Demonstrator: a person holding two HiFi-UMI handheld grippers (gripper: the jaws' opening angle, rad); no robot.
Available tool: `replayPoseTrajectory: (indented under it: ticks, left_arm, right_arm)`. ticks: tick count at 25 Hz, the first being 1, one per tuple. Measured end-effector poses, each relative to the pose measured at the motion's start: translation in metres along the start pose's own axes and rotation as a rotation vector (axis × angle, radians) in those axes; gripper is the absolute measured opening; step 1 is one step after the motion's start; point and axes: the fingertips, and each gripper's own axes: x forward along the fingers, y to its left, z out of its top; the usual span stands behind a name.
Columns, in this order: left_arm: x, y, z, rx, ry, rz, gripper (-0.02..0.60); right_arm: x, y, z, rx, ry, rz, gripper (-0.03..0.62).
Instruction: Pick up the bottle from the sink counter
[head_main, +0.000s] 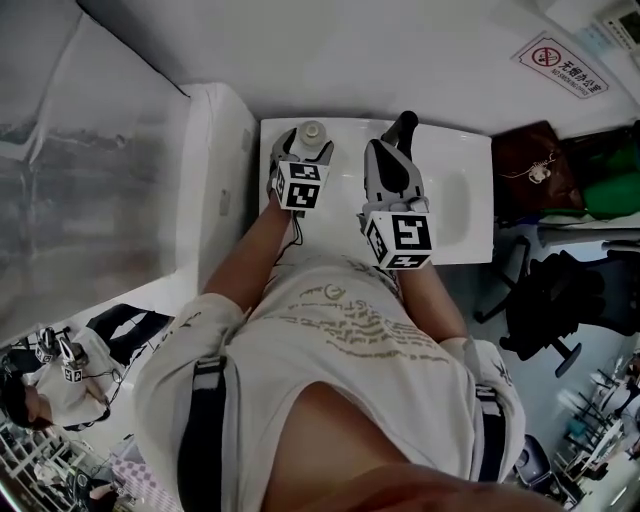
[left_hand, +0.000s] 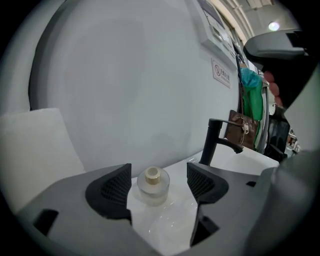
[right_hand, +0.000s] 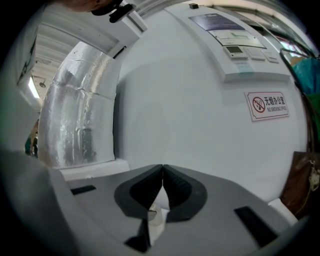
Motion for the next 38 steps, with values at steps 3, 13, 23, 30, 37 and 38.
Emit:
replayPoseTrajectory:
  ticks: [3,13,23,30,37,38]
  left_arm:
    - [0.013,0.002,-0.011,-0.039,0.007,-0.013,0.355]
    - [0.049,0.012,-0.044,-0.062,0.066,0.014,0.364]
    - [0.073,0.016,-0.066,-0.036,0.117,0.017,0.370]
    - [0.076,0.022,-0.071,-0.034,0.101,0.028,0.370]
    - [0.087,0.019,-0.072,-0.029,0.109,0.019,0.370]
    - [0.089,0.019,-0.072,-0.019,0.111,0.018,0.370]
  right_arm:
    - [-0.004,-0.006,-0.001,-0.001,0.006,-0.019,0.025]
    - [-0.021,-0.023,-0.013,-0.012,0.055,-0.086,0.025]
    - [-0.031,-0.038,-0.021,0.007,0.076,-0.152,0.025]
    - [-0.030,-0.039,-0.026,0.014,0.098,-0.155,0.025]
    - [-0.029,-0.043,-0.031,0.009,0.120,-0.163,0.025]
    - [-0.029,-0.042,-0.032,0.010,0.123,-0.162,0.025]
